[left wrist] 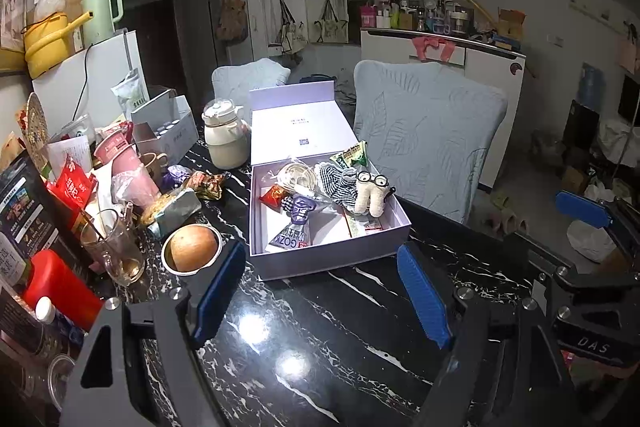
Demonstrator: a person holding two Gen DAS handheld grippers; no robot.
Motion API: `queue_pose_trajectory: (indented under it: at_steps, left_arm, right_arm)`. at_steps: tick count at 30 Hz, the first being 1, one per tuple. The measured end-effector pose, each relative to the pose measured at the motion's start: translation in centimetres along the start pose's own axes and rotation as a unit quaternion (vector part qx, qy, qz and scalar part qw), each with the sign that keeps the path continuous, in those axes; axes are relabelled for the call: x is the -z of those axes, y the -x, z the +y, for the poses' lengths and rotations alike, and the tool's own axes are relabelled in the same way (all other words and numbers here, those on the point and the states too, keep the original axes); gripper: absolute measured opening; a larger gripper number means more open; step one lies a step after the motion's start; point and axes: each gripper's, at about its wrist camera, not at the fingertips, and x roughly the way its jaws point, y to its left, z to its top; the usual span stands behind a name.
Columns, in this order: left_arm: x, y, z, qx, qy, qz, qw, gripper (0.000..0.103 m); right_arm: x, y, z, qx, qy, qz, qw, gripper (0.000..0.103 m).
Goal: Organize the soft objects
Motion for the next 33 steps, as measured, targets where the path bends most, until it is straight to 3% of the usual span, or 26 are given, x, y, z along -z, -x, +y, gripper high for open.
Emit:
queue_pose_trajectory:
  at_steps: [33]
  left_arm:
    - [0.23,-0.72,0.04,-0.001,-0.002,0.011,0.9999,0.078]
  right_arm:
    - [0.37,-0.37,-0.29,-0.001,0.001,0.008,1.0,0.083]
